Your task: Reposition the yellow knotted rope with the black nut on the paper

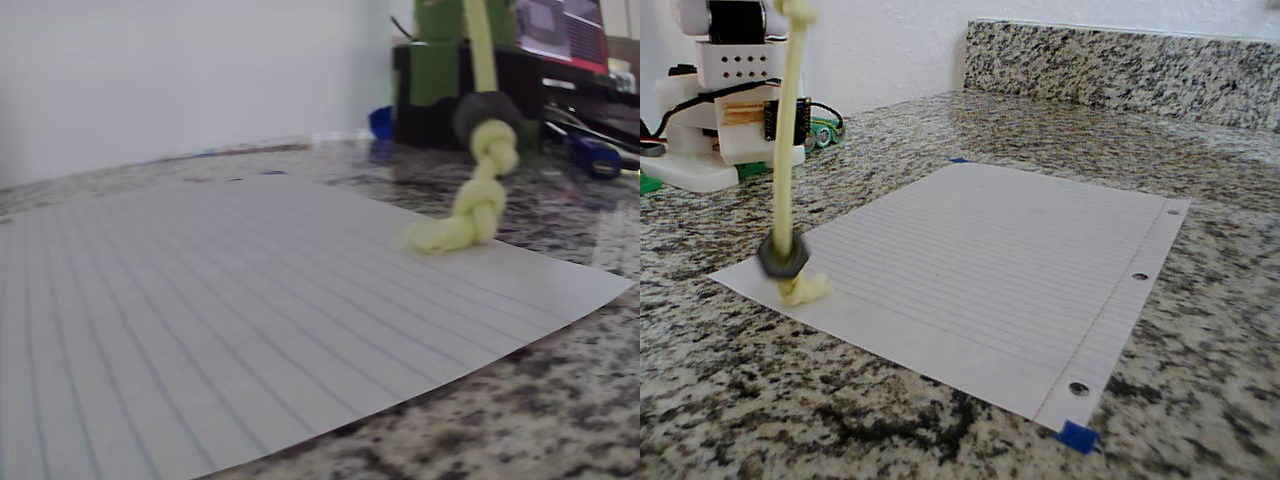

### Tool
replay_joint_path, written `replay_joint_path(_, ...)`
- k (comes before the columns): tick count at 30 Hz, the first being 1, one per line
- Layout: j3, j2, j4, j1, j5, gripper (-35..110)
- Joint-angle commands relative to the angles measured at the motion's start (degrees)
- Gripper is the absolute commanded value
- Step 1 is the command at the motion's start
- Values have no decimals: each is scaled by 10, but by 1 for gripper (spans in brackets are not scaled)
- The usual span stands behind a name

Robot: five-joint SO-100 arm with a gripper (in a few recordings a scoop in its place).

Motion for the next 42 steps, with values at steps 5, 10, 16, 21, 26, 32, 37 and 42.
replay_joint_path(5, 0, 83, 123, -134, 48, 0)
replay_joint_path(10, 11, 126, 253, -249, 47, 0)
replay_joint_path(16, 40, 136, 367, -323, 12, 0)
replay_joint_path(21, 54, 136, 385, -372, -64, 0)
replay_joint_path(26, 61, 135, 383, -410, -127, 0)
replay_joint_path(32, 72, 137, 351, -445, -208, 0)
replay_joint_path(37, 81, 142, 306, -452, -286, 0)
replay_joint_path(42, 98, 155, 308, -452, -304, 0)
